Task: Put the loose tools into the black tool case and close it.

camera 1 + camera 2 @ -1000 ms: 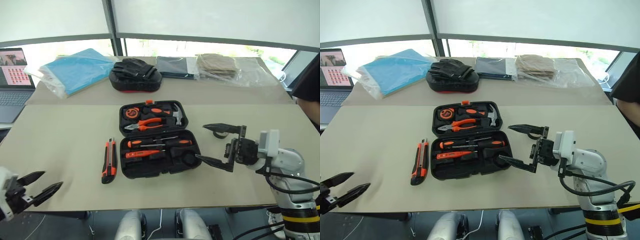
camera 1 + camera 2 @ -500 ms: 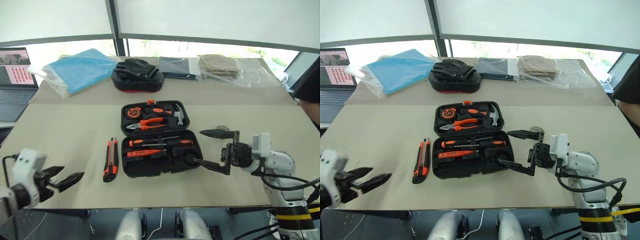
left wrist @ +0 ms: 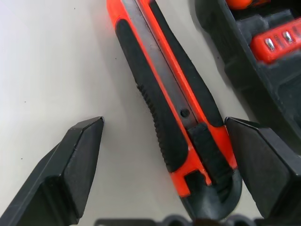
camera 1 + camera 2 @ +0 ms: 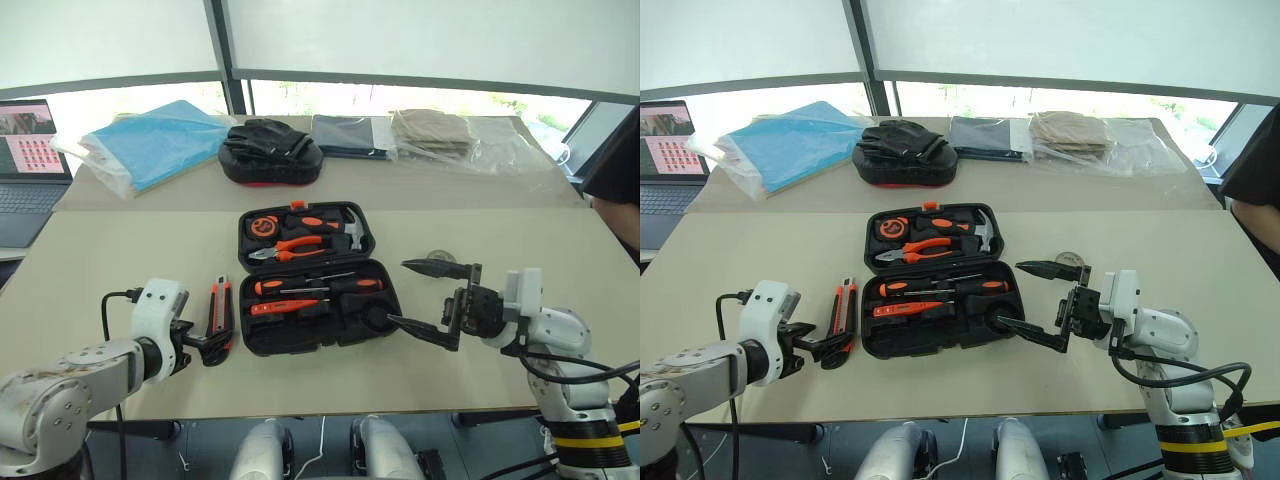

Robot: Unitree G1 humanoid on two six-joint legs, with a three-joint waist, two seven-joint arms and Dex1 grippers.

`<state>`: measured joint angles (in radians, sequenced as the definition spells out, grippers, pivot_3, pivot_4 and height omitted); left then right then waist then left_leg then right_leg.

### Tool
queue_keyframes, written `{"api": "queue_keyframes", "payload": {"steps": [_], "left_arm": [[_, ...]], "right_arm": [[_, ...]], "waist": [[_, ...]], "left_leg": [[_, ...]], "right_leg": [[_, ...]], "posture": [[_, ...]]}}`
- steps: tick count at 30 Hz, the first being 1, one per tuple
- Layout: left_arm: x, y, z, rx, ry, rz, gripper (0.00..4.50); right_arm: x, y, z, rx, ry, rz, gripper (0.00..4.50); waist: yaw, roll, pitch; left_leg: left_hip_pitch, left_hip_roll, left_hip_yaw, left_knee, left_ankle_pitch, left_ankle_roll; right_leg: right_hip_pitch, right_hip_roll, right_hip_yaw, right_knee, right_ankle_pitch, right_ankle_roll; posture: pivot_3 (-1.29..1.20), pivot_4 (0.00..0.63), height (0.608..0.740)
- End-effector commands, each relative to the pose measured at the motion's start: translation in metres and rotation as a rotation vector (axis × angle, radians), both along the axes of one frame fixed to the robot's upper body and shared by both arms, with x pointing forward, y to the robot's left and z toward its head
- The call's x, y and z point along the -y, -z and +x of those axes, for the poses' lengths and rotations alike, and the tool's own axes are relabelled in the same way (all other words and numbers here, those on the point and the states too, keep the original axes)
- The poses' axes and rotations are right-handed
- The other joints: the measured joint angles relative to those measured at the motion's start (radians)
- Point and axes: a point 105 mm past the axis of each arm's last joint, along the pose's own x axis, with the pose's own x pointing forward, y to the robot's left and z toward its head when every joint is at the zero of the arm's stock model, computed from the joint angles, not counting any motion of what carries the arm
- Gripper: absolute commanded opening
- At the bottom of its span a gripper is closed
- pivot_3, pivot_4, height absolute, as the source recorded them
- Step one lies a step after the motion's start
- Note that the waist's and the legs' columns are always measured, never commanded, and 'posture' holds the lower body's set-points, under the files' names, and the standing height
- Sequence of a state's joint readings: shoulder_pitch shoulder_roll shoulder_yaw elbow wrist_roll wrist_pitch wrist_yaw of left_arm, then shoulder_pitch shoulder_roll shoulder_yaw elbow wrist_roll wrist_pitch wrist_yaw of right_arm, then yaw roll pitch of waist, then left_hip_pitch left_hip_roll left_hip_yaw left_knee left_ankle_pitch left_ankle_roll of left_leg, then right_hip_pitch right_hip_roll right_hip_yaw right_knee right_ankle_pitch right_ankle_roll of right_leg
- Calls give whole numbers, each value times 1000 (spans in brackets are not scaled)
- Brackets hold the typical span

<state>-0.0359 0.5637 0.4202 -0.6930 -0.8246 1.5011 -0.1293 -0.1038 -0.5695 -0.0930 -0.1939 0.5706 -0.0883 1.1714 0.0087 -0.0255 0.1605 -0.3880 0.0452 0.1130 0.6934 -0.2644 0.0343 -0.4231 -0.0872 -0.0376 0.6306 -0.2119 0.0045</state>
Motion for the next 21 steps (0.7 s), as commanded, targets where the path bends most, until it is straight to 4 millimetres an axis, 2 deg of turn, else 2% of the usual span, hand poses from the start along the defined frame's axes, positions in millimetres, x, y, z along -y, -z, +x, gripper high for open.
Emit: {"api": "queue_keyframes", "payload": {"steps": [1, 4, 7, 10, 15, 18, 21], "left_arm": [[17, 9, 2, -20, 48, 3, 4428], [20, 14, 2, -36, 66, 22, 4428], [13, 19, 3, -55, 58, 64, 4428], [9, 24, 4, -64, 49, 77, 3697], [0, 31, 5, -68, 30, 104, 1761], [-9, 29, 5, -59, 15, 127, 1745], [-32, 20, 7, -21, -44, 168, 1745]], "right_arm": [[-3, -13, -3, 68, 5, 12, 4500], [-4, -14, -5, 69, 8, 15, 4500], [-4, -15, -5, 69, 10, 17, 4500], [-4, -18, -4, 69, 15, 22, 4500], [-6, -22, -2, 69, 17, 26, 4500], [-6, -22, -1, 67, 20, 28, 4500], [-5, -20, -1, 60, 24, 25, 4500]], "waist": [[7, 1, 0], [13, 1, -1], [15, 3, -2], [16, 5, -3], [16, 8, -5], [16, 9, -5], [12, 9, -5]], "left_leg": [[0, 0, 0, 0, 0, 0], [1, -1, 0, 0, 0, 0], [1, -2, 0, 0, 0, 0], [1, -2, 0, 0, 0, 0], [1, -2, 0, 0, 0, 0], [1, -2, 0, 0, 0, 0], [2, -1, 0, -1, 0, 0]], "right_leg": [[0, 0, 0, 0, 0, -1], [1, -2, 0, 0, -1, -2], [1, -3, 0, 0, -1, -2], [1, -3, 0, 0, -2, -3], [1, -3, 1, 0, -3, -4], [1, -3, 1, 0, -3, -4], [1, -3, 1, 0, -4, -3]], "posture": [[0, 150, 740], [0, 150, 740], [0, 150, 740], [0, 150, 740], [0, 150, 740], [0, 150, 740], [0, 150, 740]]}}
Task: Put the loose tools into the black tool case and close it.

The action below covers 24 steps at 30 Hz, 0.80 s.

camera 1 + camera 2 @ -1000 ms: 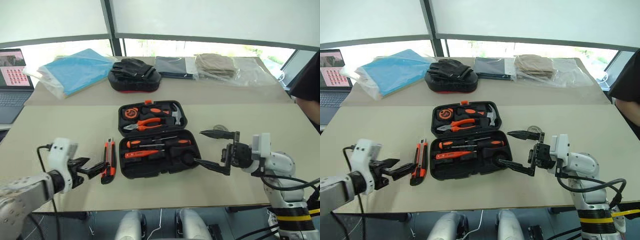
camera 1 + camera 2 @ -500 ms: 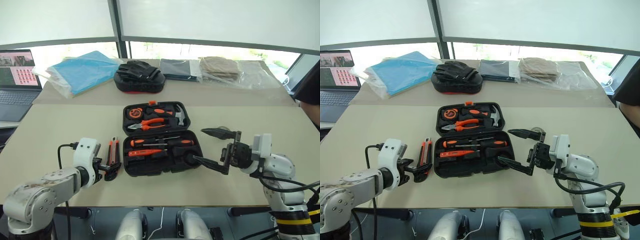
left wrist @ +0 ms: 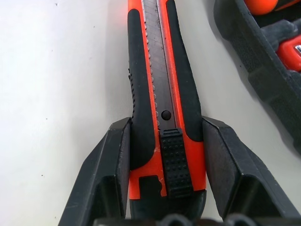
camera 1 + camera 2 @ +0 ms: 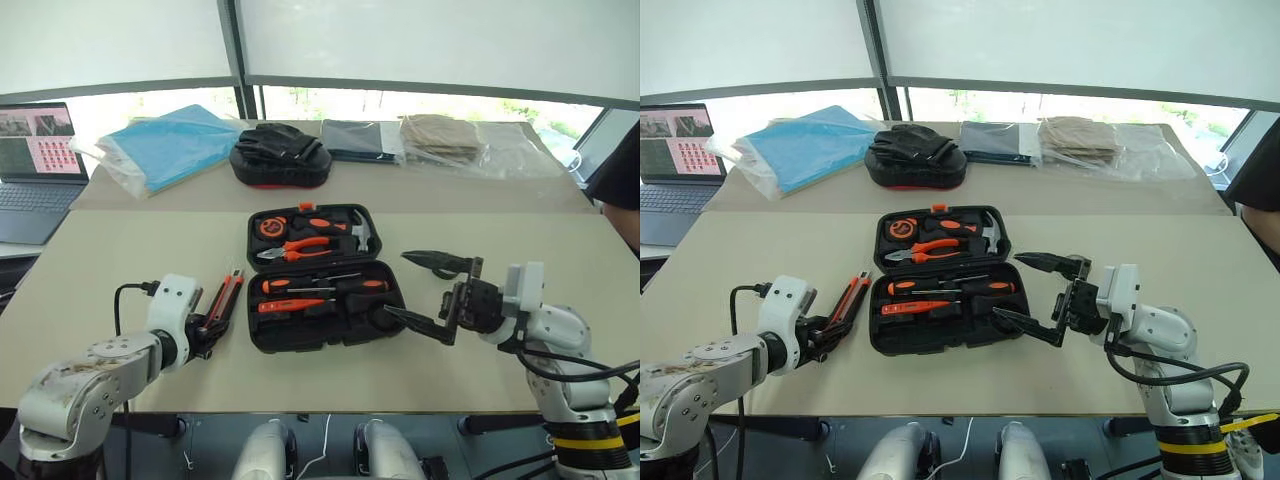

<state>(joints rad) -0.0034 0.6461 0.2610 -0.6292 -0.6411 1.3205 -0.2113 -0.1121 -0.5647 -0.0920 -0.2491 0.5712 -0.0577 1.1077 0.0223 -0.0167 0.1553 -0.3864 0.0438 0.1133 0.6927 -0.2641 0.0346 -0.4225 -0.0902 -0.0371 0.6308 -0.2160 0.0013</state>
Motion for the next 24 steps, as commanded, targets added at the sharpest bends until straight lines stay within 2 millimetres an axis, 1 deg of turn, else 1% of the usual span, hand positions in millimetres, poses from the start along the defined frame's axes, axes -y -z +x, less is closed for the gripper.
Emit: {"api": "queue_keyframes", "payload": {"steps": [1, 3, 5, 6, 8, 9, 10, 12, 13, 15, 17, 18, 21, 24], "left_arm": [[-33, 4, -3, -19, -86, 55, 1745], [-41, -7, 2, 48, -74, 46, 1745], [-44, -21, 7, 132, -22, 39, 1745], [-40, -34, 9, 203, 68, 16, 1745], [-20, -57, 5, 319, 354, -11, 1745], [-8, -65, -1, 362, 521, -10, 1745], [2, -71, -6, 389, 648, -23, 1745], [15, -78, -10, 407, 789, -62, 1745], [26, -81, -11, 403, 882, -78, 1745], [47, -80, -12, 366, 1061, -46, 1745], [62, -72, -8, 317, 1193, 30, 1745], [66, -68, -6, 299, 1228, 58, 1745], [85, -60, 2, 252, 1316, 90, 1745], [93, -51, 9, 186, 1319, 127, 1745]], "right_arm": [[1, -8, -2, 35, -1, 0, 4500], [2, -6, -2, 28, 1, -2, 4500], [2, -4, -3, 24, 3, -5, 4500], [4, -4, -4, 20, 7, -6, 4500], [7, -2, -5, 10, 16, -12, 4500], [9, -1, -5, 5, 21, -17, 4500], [11, 0, -6, -1, 25, -24, 4500], [15, 2, -7, -12, 34, -35, 4500], [17, 4, -8, -21, 39, -43, 4500], [20, 8, -10, -35, 48, -59, 4500], [22, 10, -11, -45, 60, -62, 4500], [23, 10, -12, -46, 63, -62, 4500], [23, 9, -16, -50, 79, -58, 4500], [24, 9, -19, -53, 89, -57, 4500]], "waist": [[-4, 0, 0], [-13, 0, 0], [-16, -1, 0], [-17, -1, 1], [-13, -2, 2], [-10, -3, 2], [-6, -4, 2], [-1, -3, 2], [2, -3, 2], [6, -4, 2], [5, -4, 3], [4, -4, 3], [-3, -4, 3], [-10, -5, 3]], "left_leg": [[0, 0, 0, 0, 0, 0], [0, 1, 0, -1, 0, 0], [0, 2, 0, -2, 0, 0], [-1, 3, 0, -2, 0, -1], [-4, 4, 0, -2, 1, -1], [-6, 4, 1, -2, 1, -1], [-9, 3, 1, -2, 1, -1], [-17, 1, 1, -2, 1, -1], [-18, 0, 1, -1, 0, 0], [-20, 0, 1, 1, -1, 3], [-20, 0, 2, 1, -2, 5], [-20, -1, 2, 1, -2, 5], [-19, -3, 2, 1, -2, 6], [-20, -6, 1, 1, -2, 6]], "right_leg": [[0, 0, 0, 0, 0, 0], [-1, 0, 0, 0, 0, 0], [-2, 2, 0, 0, -1, -2], [-3, 3, 0, 0, -1, -2], [-7, 3, -1, 0, 0, -5], [-9, 3, -1, 0, 1, -6], [-11, 2, -2, 0, 1, -6], [-18, -1, -3, -2, 2, -6], [-18, -2, -3, -2, 2, -5], [-18, -2, -3, -4, 2, -4], [-16, -1, -3, -6, 3, -1], [-15, -1, -2, -6, 5, 4], [-15, 1, -1, -5, 5, 7], [-16, 2, -1, -4, 5, 8]], "posture": [[0, 150, 740], [0, 150, 740], [0, 150, 740], [0, 150, 740], [0, 150, 740], [0, 150, 740], [0, 150, 740], [0, 150, 740], [0, 150, 740], [0, 150, 740], [0, 150, 740], [0, 150, 740], [0, 150, 740], [0, 150, 740]]}}
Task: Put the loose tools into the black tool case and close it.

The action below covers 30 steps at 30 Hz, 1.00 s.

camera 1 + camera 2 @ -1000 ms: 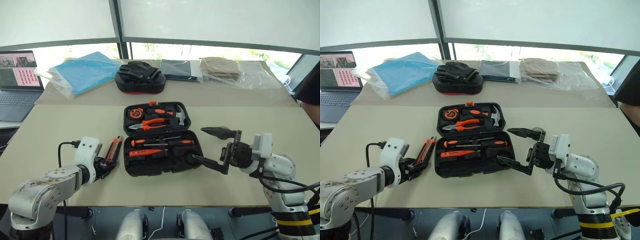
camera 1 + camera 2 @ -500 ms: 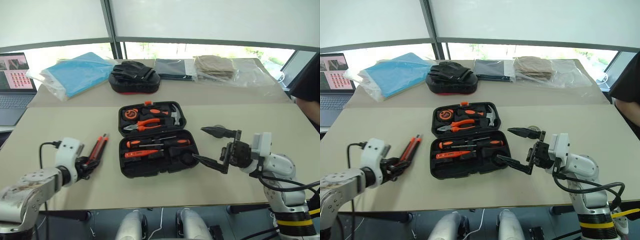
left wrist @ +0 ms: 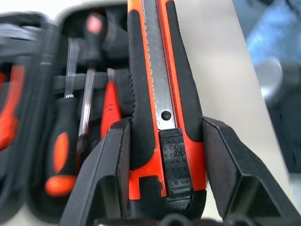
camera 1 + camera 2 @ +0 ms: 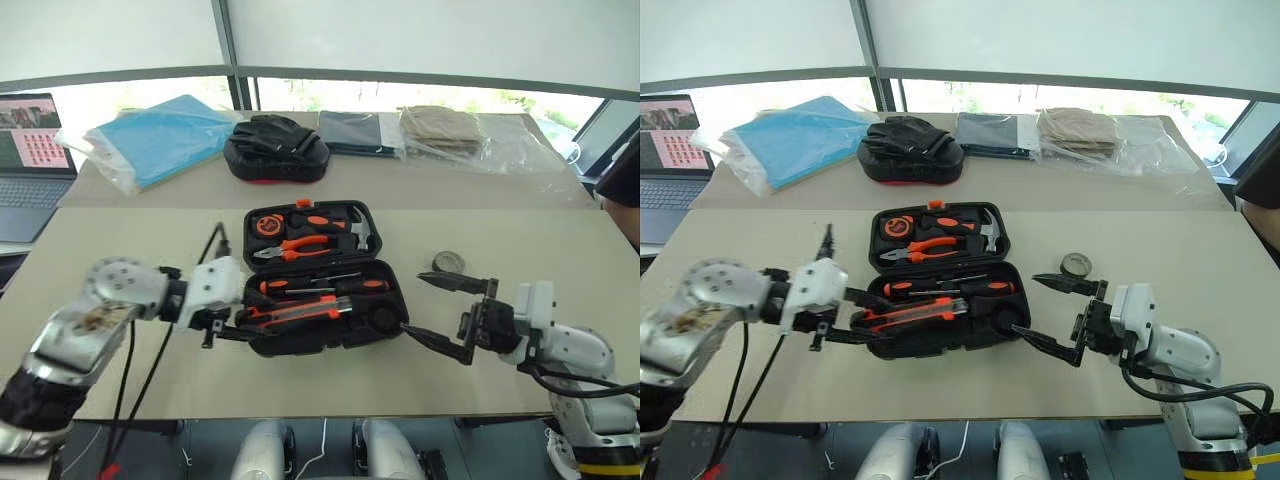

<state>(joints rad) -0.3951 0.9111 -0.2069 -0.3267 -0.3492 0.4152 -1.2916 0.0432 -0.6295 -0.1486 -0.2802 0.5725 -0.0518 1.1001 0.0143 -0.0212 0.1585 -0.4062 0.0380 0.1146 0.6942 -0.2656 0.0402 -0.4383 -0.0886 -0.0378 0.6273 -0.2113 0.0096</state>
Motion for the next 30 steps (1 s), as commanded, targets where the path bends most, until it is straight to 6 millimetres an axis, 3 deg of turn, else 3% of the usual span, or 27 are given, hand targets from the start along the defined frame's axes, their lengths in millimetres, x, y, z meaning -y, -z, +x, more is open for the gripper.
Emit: {"api": "queue_keyframes", "payload": {"steps": [1, 6, 15, 25, 26, 30], "left_arm": [[5, 12, 5, -12, -1, 103, 1745], [15, 24, 12, -14, -57, 133, 1745], [11, 36, 9, -39, -94, 266, 1745], [23, 39, 7, -81, -108, 234, 1745], [26, 36, 6, -75, -95, 214, 2745], [31, 16, 10, -52, -98, 127, 3941]], "right_arm": [[1, -13, -7, 43, 11, 3, 4500], [1, -13, -13, 35, 37, 13, 4500], [-3, -12, -14, 24, 34, 22, 4500], [-6, -10, -14, 22, 33, 31, 4500], [-6, -10, -13, 21, 33, 31, 4500], [-6, -8, -11, 18, 30, 32, 4500]], "waist": [[-4, 0, 0], [-2, -1, 0], [-1, -1, 1], [1, -1, 1], [1, -1, 1], [-1, -1, 1]], "left_leg": [[0, 0, 0, 0, 0, 0], [0, -2, -1, 1, 0, 0], [3, -2, -2, 2, 1, 2], [11, -2, -4, 2, 1, 2], [11, -2, -4, 2, 1, 2], [12, -2, -4, 1, 1, 2]], "right_leg": [[0, 0, 0, 0, 0, 0], [0, -1, 1, 1, -1, 2], [4, -2, 1, 2, -4, 9], [13, -3, 1, 1, -5, 10], [14, -3, 1, 1, -5, 10], [14, -3, 1, 1, -5, 10]], "posture": [[0, 150, 740], [0, 150, 740], [0, 150, 740], [0, 150, 740], [0, 150, 740], [0, 150, 740]]}}
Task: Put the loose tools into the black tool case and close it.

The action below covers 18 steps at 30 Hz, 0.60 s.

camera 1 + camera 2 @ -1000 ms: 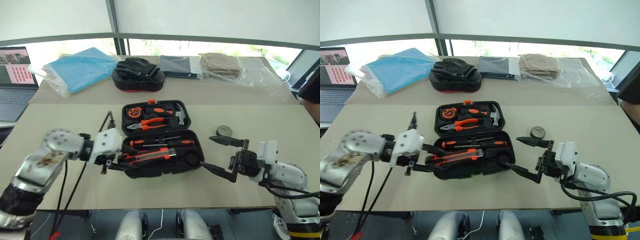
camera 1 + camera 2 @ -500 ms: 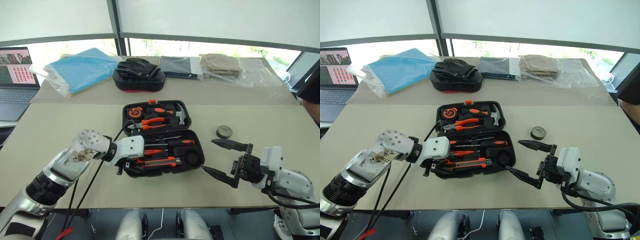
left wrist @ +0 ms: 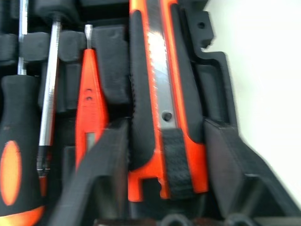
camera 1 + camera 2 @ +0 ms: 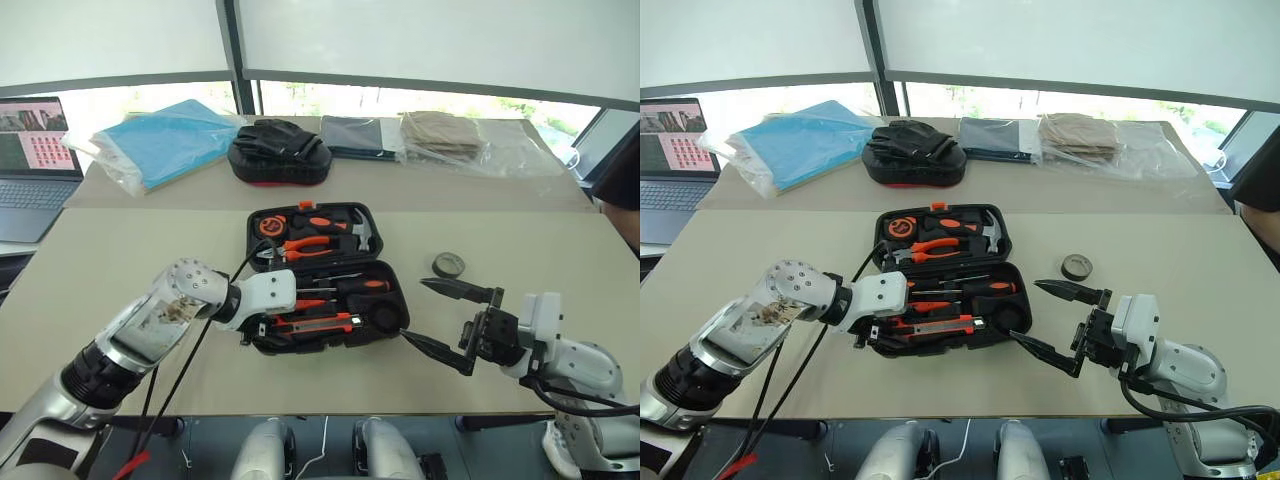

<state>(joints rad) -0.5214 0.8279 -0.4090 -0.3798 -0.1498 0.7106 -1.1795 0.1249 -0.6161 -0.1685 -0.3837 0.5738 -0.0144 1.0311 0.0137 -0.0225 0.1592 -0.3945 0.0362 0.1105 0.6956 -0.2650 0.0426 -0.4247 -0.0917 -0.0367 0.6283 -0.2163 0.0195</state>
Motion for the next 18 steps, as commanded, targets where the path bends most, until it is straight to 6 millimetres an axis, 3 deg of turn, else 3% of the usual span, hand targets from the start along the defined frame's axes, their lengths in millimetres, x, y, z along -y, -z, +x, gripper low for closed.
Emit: {"api": "queue_keyframes", "payload": {"steps": [1, 2, 10, 13, 18], "left_arm": [[10, -17, -3, -8, 30, -91, 4229], [11, -22, -4, -2, 40, -106, 4416], [7, -44, 5, 39, 60, -192, 4416], [5, -38, 6, 43, 89, -284, 3794], [-4, -12, 3, -1, 82, -336, 2063]], "right_arm": [[-3, -7, 0, 34, -18, 11, 4500], [-3, -6, 0, 33, -20, 12, 4500], [-4, -3, 1, 29, -26, 14, 4500], [-4, -1, 0, 23, -20, 17, 4500], [-3, 1, -1, 18, -7, 20, 4500]], "waist": [[-1, 0, 0], [-1, 0, 0], [-1, 0, 0], [-1, 0, 0], [-3, 0, 0]], "left_leg": [[0, 0, 0, 0, 0, 0], [0, 0, 0, 0, 0, 0], [-1, 0, 0, 0, 0, 0], [-1, -1, 0, 0, 0, 0], [-1, 0, 0, 0, 0, 0]], "right_leg": [[0, 0, 0, 0, 0, 0], [0, 0, 0, 0, 0, 0], [-1, 0, 0, 0, 1, -1], [-1, 0, 0, 0, 1, -1], [-1, 0, 0, 0, 3, -6]], "posture": [[0, 150, 740], [0, 150, 740], [0, 150, 740], [0, 150, 740], [0, 150, 740]]}}
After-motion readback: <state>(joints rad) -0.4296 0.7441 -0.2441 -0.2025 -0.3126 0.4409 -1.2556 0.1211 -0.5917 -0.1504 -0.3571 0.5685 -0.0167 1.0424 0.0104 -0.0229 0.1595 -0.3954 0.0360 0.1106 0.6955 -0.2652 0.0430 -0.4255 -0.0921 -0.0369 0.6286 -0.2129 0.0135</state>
